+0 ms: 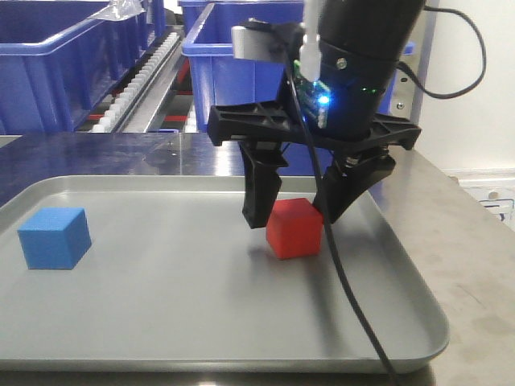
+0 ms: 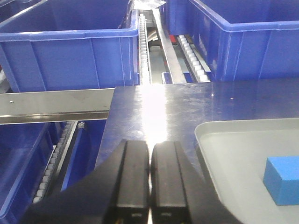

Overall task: Sort and place red and blue blocks on shelf
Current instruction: 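Lower the right gripper and close it around the red cube, then lift the red cube off the tray with the right gripper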

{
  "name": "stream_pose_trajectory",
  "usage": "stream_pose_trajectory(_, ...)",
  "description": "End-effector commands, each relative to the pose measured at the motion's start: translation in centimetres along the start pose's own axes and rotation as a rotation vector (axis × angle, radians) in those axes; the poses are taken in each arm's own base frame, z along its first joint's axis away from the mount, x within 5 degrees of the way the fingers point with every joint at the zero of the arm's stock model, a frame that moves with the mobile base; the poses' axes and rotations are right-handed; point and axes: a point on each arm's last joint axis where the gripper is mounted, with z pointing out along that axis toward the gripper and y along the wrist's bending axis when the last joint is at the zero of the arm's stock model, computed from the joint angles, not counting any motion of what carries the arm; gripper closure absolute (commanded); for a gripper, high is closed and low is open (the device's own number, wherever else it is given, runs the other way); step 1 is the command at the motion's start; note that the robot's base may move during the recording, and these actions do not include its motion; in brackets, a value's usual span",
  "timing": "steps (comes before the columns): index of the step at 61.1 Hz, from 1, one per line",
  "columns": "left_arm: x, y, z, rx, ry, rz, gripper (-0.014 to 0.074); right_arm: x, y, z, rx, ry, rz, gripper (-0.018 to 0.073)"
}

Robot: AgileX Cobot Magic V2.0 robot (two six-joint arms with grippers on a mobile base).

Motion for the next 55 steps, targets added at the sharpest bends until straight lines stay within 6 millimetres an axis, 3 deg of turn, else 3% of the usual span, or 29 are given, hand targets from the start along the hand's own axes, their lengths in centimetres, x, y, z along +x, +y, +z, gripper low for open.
stream_pose_trajectory(1, 0.5, -0.1, 0.0, 0.014, -0.066, 0.002, 0.0464, -0.8, 0.6, -1.6, -0.019, -0.066, -0.023, 0.0032)
stream_pose_trajectory(17, 0.5, -0.1, 0.0, 0.014, -0.066, 0.002, 0.0465, -0.8, 0.5, -1.1, -0.013, -0.052, -0.022, 0.0087)
stream_pose_trajectory(29, 0.5, -0.1, 0.0, 0.014, -0.066, 0.002, 0.0464, -0.9, 0.6, -1.3, -0.017, -0.064, -0.023, 0.0333)
stream_pose_trajectory(38, 0.5, -0.1, 0.0, 0.014, -0.066, 0.002, 0.0464, -1.1, 0.6, -1.5, -0.018, -0.063, -0.024, 0.0457)
stream_pose_trajectory(45, 0.5, -0.1, 0.0, 0.014, -0.066, 0.002, 0.0465, -1.1, 0.7, -2.4, -0.026, -0.088, -0.027, 0.0490)
stream_pose_trajectory(55, 0.5, -0.1, 0.0, 0.014, -0.066, 0.002, 0.0464, -1.3, 0.9, -5.1, -0.043, -0.183, -0.043, 0.0492)
